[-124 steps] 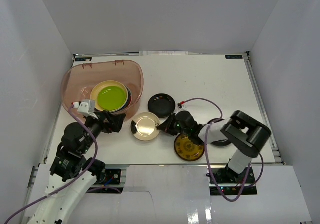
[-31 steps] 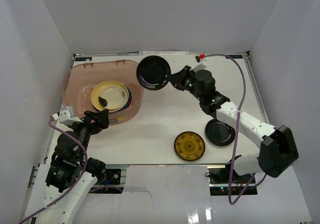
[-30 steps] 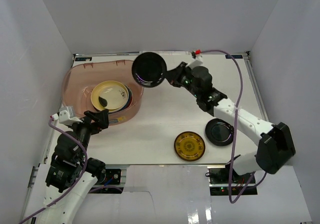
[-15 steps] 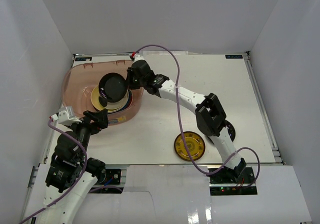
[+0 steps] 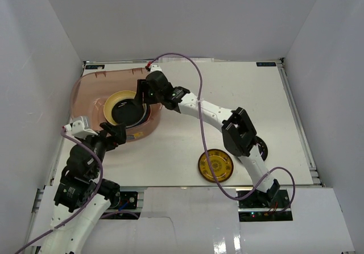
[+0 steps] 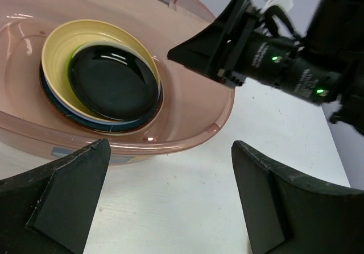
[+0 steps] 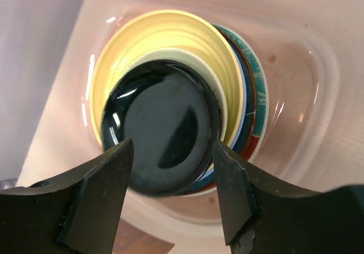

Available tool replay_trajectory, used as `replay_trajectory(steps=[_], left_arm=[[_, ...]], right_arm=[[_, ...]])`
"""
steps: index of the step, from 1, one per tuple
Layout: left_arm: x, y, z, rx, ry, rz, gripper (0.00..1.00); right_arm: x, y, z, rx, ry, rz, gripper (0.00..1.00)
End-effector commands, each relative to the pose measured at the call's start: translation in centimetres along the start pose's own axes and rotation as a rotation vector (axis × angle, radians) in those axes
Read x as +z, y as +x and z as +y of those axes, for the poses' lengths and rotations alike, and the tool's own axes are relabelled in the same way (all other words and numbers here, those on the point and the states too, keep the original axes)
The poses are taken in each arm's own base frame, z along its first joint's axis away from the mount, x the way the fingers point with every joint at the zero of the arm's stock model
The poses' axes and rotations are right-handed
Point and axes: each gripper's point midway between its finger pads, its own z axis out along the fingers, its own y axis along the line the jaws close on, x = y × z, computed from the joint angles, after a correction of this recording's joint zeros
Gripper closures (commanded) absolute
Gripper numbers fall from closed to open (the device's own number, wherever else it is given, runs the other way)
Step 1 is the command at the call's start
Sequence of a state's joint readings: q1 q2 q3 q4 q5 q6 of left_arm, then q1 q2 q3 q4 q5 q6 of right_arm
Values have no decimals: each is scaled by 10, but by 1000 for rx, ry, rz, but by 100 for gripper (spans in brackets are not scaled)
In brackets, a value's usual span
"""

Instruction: Place the plates into the plastic bin on the countertop

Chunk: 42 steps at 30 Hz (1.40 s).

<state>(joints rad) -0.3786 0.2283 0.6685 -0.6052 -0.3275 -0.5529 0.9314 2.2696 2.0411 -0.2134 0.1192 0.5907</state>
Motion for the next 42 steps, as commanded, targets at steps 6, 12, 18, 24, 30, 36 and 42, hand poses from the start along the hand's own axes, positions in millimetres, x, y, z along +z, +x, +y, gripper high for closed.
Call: replay_trajectory(steps=[6, 12, 18, 24, 30, 36, 42], left_arm=[[-1, 26, -51, 8, 246, 195, 2], [-17, 50, -113, -110, 563, 398, 8], [-13, 87, -125, -119, 616, 585, 14], [-42, 166, -150, 6, 560, 774, 19], [-61, 262, -161, 212, 364, 865, 16], [-47, 314, -170, 196, 361, 863, 15], [-34, 339, -181, 217, 350, 855, 15]], right_arm=[[-172, -55, -14, -63, 38, -229, 73], [-280, 32, -141, 104, 233, -281, 92], [-374, 66, -234, 347, 445, -506, 91], [-400, 91, -281, 379, 672, -503, 61], [-403, 94, -301, 427, 761, -480, 37], [-424, 128, -351, 542, 936, -440, 30], [-435, 154, -381, 698, 983, -383, 31]])
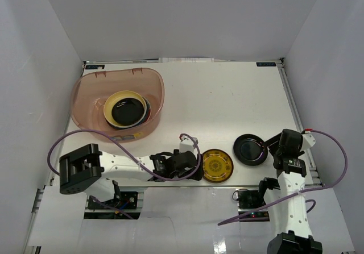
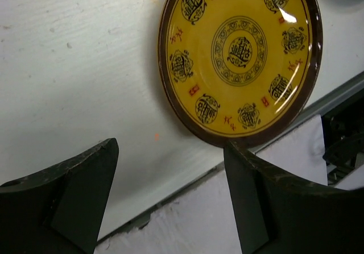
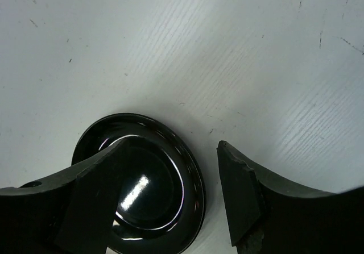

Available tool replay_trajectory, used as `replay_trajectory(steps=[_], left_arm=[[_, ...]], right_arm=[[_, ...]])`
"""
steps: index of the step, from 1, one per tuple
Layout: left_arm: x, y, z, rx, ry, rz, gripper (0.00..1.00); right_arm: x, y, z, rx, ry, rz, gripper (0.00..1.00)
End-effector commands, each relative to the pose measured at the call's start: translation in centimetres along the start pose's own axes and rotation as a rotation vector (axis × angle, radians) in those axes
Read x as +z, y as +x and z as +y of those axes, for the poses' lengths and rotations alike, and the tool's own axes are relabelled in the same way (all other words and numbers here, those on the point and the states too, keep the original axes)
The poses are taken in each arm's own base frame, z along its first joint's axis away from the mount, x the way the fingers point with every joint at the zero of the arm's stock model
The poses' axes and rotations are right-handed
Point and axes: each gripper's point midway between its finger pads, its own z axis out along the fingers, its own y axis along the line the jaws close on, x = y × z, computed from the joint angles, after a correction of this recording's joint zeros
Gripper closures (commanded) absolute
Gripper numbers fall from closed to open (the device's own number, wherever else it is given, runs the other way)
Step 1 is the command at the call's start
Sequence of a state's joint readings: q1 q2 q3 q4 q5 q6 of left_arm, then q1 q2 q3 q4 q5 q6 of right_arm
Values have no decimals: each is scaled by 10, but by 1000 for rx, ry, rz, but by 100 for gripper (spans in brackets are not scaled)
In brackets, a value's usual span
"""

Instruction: Place the plates into the plastic bin on the countertop

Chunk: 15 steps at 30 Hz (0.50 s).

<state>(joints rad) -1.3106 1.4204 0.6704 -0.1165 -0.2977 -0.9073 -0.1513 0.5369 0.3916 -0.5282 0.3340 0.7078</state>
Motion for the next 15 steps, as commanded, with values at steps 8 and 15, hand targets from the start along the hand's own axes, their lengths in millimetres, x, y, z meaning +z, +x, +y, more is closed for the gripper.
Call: replay_trajectory(steps=[8, 15], left_arm=[[46, -18, -10, -68, -33, -85, 21], [61, -20, 3, -89, -73, -103, 50]], right_arm=[[7, 40, 2, 65, -92, 201, 31], [20, 87, -6, 134, -129, 301, 33]])
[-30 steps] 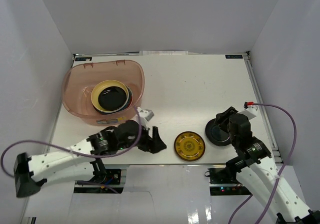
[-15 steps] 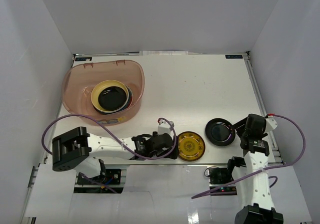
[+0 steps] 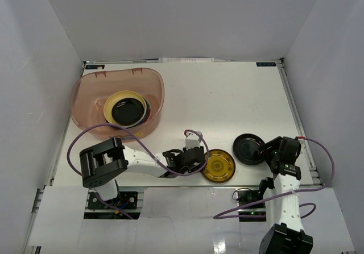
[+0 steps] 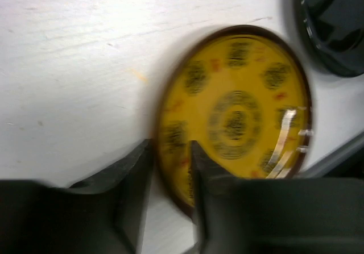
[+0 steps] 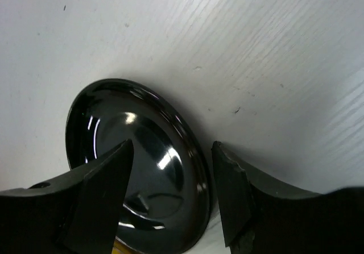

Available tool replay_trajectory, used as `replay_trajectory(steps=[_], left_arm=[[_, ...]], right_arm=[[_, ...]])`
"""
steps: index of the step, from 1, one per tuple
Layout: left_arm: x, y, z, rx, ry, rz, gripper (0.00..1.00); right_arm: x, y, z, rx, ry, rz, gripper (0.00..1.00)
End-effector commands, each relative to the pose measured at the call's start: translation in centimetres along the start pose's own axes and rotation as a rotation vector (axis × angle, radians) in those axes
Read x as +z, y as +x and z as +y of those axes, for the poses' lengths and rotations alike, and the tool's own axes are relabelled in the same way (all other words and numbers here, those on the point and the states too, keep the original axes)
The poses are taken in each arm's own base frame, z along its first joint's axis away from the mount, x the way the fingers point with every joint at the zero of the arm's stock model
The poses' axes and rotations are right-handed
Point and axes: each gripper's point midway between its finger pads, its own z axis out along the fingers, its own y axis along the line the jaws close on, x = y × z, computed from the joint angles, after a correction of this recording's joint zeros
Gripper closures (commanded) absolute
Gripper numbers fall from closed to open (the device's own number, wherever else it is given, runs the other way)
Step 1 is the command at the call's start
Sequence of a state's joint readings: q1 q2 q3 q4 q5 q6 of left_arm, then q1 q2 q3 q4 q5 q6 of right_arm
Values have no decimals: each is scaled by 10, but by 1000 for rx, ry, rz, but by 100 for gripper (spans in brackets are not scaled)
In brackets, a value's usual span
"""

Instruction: Place the plates into the plastic bin on the countertop

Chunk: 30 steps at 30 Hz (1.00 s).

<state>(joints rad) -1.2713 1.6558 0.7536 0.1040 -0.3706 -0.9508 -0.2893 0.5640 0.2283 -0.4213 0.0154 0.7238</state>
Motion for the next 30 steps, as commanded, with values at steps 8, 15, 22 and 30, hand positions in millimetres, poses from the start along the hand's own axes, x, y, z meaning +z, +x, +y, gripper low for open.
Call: replay_trajectory(steps=[8, 15, 22, 30], left_arm=[[-10, -8, 30, 10, -94, -39, 100], [-97, -88, 6, -56, 34, -231, 100], [-231, -208, 16, -139, 109, -553, 100], [-269, -290, 100, -18, -315, -726, 100]], right_arm=[[19, 55, -5, 75, -118, 144, 67], [17, 51, 10, 58, -212, 130, 92], [-3, 34, 49, 34, -400, 79, 92], [-51, 10, 107, -62, -617, 80, 92]])
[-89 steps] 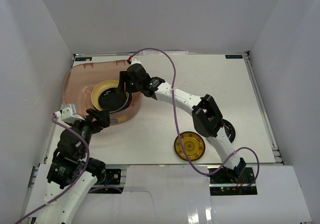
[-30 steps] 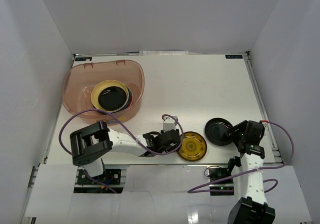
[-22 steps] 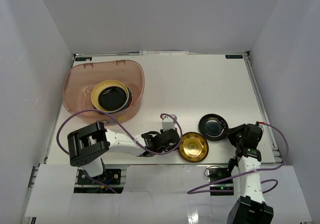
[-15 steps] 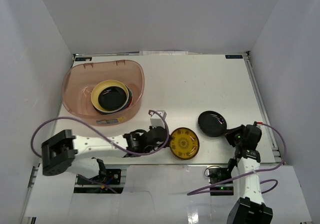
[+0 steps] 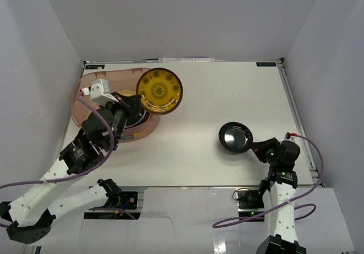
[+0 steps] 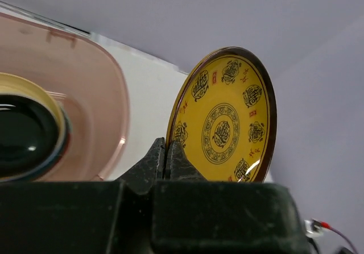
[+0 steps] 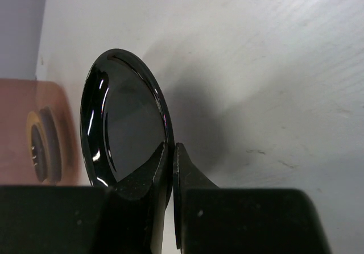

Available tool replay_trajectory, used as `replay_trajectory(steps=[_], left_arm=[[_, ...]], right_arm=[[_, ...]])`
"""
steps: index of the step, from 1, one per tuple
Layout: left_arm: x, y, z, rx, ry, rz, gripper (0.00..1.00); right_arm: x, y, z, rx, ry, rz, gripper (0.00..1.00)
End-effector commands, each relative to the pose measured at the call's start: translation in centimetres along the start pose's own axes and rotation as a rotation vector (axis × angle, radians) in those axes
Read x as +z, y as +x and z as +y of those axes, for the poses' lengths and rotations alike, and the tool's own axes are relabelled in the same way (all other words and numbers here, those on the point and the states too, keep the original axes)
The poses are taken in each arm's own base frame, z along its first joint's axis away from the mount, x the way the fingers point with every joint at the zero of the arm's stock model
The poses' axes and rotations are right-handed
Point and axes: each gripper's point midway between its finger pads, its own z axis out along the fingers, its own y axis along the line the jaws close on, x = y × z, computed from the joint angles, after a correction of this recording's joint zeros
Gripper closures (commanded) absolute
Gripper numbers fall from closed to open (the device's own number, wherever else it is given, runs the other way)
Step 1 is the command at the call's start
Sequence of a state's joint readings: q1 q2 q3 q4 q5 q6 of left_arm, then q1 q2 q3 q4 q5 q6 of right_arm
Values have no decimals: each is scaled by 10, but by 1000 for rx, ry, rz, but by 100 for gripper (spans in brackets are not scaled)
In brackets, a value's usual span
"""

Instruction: Place the plates into the plastic bin on the countertop

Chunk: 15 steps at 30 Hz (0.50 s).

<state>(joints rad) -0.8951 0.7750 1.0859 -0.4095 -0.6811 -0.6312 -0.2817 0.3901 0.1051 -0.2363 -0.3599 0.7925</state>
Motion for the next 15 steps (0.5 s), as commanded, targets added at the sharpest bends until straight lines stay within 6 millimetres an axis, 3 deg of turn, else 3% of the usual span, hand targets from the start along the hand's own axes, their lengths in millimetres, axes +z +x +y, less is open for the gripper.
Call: replay_trajectory(steps=[1, 2, 4, 5, 7, 9, 10, 11, 12, 13, 15], left_arm=[[25, 25, 48, 252, -164, 81, 100], [37, 17, 68, 245, -220, 65, 100], [56, 32, 77, 220, -182, 152, 100], [66, 20, 102, 191, -239, 133, 100], [79, 24, 115, 151, -228, 181, 100], [88, 8, 141, 111, -276, 162, 100], [97, 15, 152, 92, -303, 194, 100], [101, 15, 162, 77, -331, 205, 100], [105, 20, 168, 61, -341, 222, 100], [111, 28, 184, 25, -374, 253, 100], [111, 36, 207, -7, -438, 271, 100]], right_arm=[[-17, -18, 65, -79, -203, 5, 92], [-19, -19, 72, -83, -217, 11, 92], [-29, -28, 102, -129, -281, 4, 92], [-32, -29, 113, -145, -300, 4, 92], [-43, -32, 145, -200, -362, 4, 92], [-45, -24, 167, -239, -398, 30, 92], [-52, -27, 187, -261, -443, 17, 92], [-52, -12, 198, -279, -468, 69, 92], [-49, -13, 205, -288, -467, 51, 92], [-55, -15, 225, -306, -513, 33, 92], [-47, 6, 242, -364, -515, 73, 92]])
